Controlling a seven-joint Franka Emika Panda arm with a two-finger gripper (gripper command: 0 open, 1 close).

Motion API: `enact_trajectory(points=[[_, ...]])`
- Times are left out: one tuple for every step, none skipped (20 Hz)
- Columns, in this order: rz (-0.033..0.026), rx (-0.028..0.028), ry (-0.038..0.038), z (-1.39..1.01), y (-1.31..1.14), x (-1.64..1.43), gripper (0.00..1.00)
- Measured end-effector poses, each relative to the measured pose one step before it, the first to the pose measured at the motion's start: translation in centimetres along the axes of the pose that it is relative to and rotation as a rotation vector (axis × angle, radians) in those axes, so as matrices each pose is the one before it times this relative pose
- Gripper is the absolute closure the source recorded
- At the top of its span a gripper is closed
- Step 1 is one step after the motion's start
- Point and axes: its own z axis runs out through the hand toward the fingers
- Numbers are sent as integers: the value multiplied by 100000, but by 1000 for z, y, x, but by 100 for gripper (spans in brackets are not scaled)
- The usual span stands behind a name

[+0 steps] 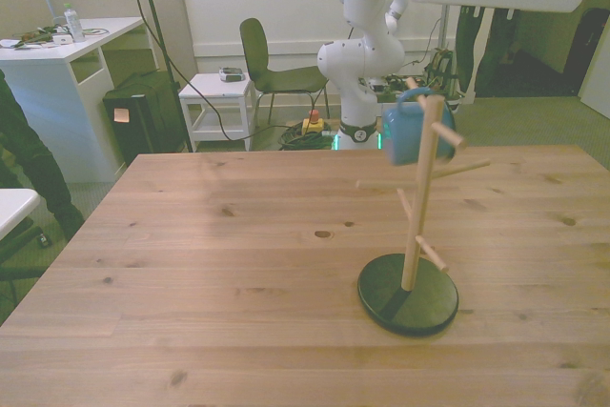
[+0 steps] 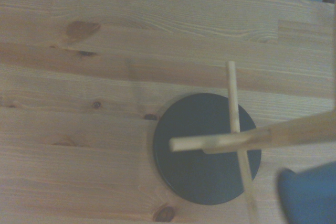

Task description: Hang the mug

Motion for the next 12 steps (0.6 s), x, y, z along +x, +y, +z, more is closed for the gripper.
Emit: enact_trajectory(points=[[-19, 16, 49, -8, 35, -35, 0], [-24, -8, 37, 38, 72, -68, 0], [49, -88, 13, 106, 116, -46, 0], [91, -142, -15, 76, 152, -43, 0], [163, -66, 80, 46, 192, -22, 0], [180, 69, 185, 70, 188, -2, 0], [176, 156, 241, 36, 196, -9, 0], [87, 168, 228, 26, 180, -61, 0], [-87, 389, 157, 1, 146, -207, 0], [-242, 598, 48, -13, 182, -400, 0], [-544, 879, 192, -65, 186, -652, 0], [-763, 943, -35, -78, 228, -959, 0]])
